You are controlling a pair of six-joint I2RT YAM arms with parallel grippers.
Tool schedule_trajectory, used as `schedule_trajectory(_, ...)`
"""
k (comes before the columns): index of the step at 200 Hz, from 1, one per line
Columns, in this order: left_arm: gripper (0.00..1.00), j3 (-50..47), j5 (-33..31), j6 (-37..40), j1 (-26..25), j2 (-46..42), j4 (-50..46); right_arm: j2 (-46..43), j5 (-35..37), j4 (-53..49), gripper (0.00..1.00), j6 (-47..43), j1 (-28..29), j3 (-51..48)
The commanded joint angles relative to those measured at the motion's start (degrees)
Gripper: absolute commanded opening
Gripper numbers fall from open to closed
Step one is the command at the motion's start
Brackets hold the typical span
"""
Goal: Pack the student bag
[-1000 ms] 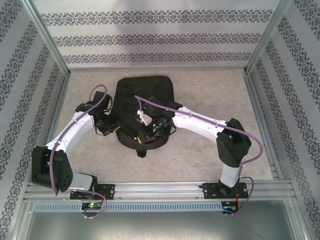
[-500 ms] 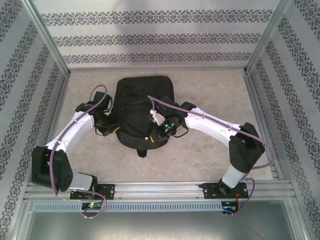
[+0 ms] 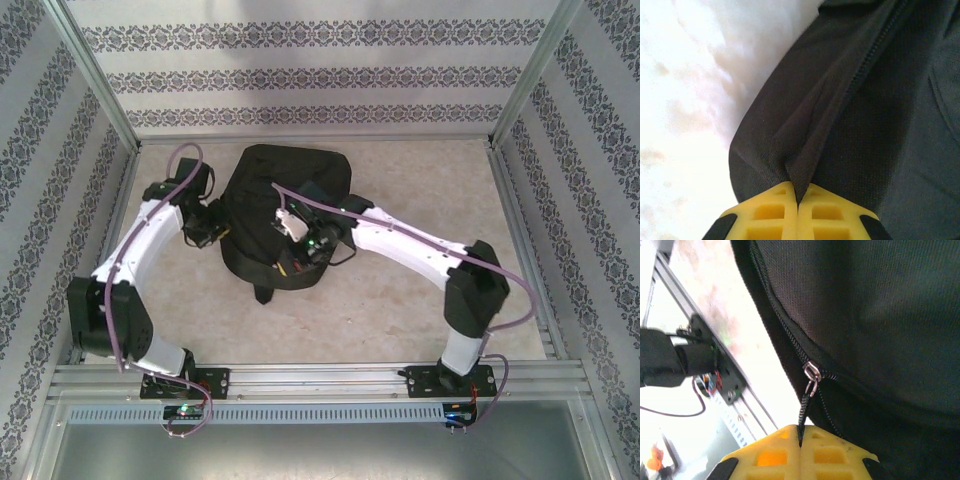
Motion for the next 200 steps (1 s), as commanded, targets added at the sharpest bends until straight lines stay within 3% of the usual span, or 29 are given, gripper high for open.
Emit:
schedule_trajectory(1,0.05,6.68,-4.42,3.39,3.53,4.41,1.47,6.27,-1.07,1.28,0.0,4.63,-0.13,8.46)
schedule_trajectory(24,0.38,9.7,-3.09,1.99,4.43,4.36,0.0,11.85,-0.25,0.93,0.0,8.25,-0.31,16.69)
schedule_trajectory(41,0.47,6.43,-0.45,-2.04,4.34,0.67,0.11,13.06,0.09,1.38,0.0,9.96,-0.48,17.96)
schedule_trajectory(115,0.47,-16.71,6.25,-19.51,-2.02,-14.76,6.07,11.6,-1.54,6.04,0.0,11.9,-0.48,11.5)
schedule_trajectory(152,0.42,-18.69,6.42,-21.55,-3.7,-13.94,8.03,11.07,-1.93,7.07,0.0,12.27,-0.48,10.08)
schedule_trajectory(200,0.43,-18.33,5.57,-21.49,-4.64,-10.18,10.39,10.71,-2.62,8.22,0.0,12.53,-0.2,8.86)
